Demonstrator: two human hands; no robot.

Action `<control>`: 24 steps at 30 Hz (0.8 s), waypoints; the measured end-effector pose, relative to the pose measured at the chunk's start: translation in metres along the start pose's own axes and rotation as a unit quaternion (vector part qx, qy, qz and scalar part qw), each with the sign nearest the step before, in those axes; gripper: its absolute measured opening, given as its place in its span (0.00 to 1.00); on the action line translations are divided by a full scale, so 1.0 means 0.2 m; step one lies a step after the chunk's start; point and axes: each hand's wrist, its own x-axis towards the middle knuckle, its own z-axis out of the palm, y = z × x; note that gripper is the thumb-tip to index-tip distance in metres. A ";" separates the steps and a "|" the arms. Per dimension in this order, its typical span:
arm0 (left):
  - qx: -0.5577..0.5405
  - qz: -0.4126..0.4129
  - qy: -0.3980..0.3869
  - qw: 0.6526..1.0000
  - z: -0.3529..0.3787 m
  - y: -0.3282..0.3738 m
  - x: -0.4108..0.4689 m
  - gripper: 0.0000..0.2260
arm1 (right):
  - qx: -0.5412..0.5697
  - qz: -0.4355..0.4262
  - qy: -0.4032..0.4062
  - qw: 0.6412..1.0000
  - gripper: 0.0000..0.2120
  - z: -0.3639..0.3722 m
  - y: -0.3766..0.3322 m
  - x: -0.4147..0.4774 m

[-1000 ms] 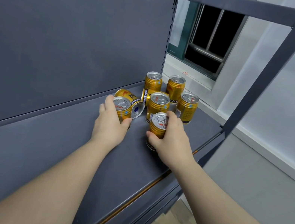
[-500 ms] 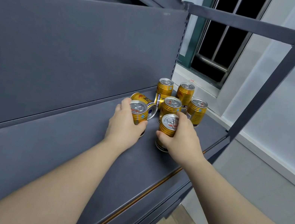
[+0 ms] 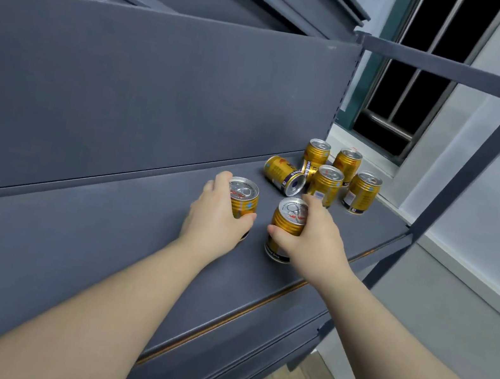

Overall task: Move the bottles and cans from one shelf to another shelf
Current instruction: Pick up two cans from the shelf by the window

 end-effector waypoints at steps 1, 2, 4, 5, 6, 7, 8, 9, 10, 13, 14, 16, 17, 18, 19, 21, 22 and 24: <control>0.003 -0.004 0.008 1.000 -0.03 -0.01 -0.04 0.32 | 0.004 -0.009 -0.004 1.000 0.41 0.01 -0.02 -0.02; 0.007 -0.009 0.017 1.000 -0.06 -0.02 -0.09 0.32 | 0.008 -0.018 -0.010 1.000 0.41 0.02 -0.05 -0.05; 0.017 -0.017 0.034 0.999 -0.11 -0.04 -0.18 0.32 | 0.016 -0.041 -0.023 0.999 0.41 0.03 -0.09 -0.11; 0.023 -0.022 0.042 0.999 -0.13 -0.05 -0.24 0.32 | 0.022 -0.053 -0.032 0.998 0.41 0.04 -0.11 -0.15; 0.028 -0.030 0.051 0.998 -0.16 -0.06 -0.30 0.32 | 0.028 -0.064 -0.041 0.997 0.41 0.05 -0.13 -0.19; 0.030 -0.040 0.060 0.997 -0.18 -0.07 -0.36 0.32 | 0.033 -0.075 -0.052 0.995 0.40 0.05 -0.15 -0.23; 0.031 -0.052 0.070 0.996 -0.21 -0.07 -0.42 0.32 | 0.036 -0.086 -0.064 0.994 0.40 0.06 -0.17 -0.27; 0.033 -0.065 0.081 0.994 -0.23 -0.08 -0.49 0.33 | 0.037 -0.097 -0.075 0.992 0.40 0.07 -0.18 -0.32; 0.036 -0.077 0.092 0.992 -0.26 -0.09 -0.56 0.33 | 0.040 -0.109 -0.085 0.990 0.40 0.08 -0.20 -0.36; 0.045 -0.110 0.122 0.985 -0.33 -0.13 -0.78 0.33 | 0.049 -0.146 -0.114 0.981 0.40 0.11 -0.25 -0.51; 0.049 -0.119 0.133 0.983 -0.36 -0.15 -0.85 0.33 | 0.051 -0.155 -0.125 0.979 0.40 0.12 -0.28 -0.56; 0.061 -0.135 0.152 0.977 -0.43 -0.18 -0.99 0.33 | 0.056 -0.178 -0.146 0.972 0.40 0.16 -0.34 -0.66; 0.069 -0.143 0.161 0.974 -0.46 -0.20 -1.06 0.33 | 0.060 -0.189 -0.156 0.968 0.40 0.17 -0.37 -0.71; 0.075 -0.152 0.171 0.971 -0.50 -0.22 -1.12 0.33 | 0.065 -0.200 -0.168 0.963 0.40 0.19 -0.41 -0.76; 0.079 -0.163 0.181 0.967 -0.54 -0.25 -1.19 0.33 | 0.070 -0.211 -0.180 0.958 0.40 0.21 -0.45 -0.81; 0.083 -0.184 0.203 0.958 -0.61 -0.29 -1.31 0.33 | 0.076 -0.230 -0.203 0.949 0.40 0.25 -0.52 -0.91; 0.084 -0.194 0.216 0.953 -0.65 -0.31 -1.37 0.33 | 0.077 -0.240 -0.212 0.944 0.40 0.27 -0.57 -0.96; 0.086 -0.212 0.237 0.944 -0.73 -0.36 -1.49 0.32 | 0.079 -0.263 -0.230 0.934 0.40 0.32 -0.65 -1.06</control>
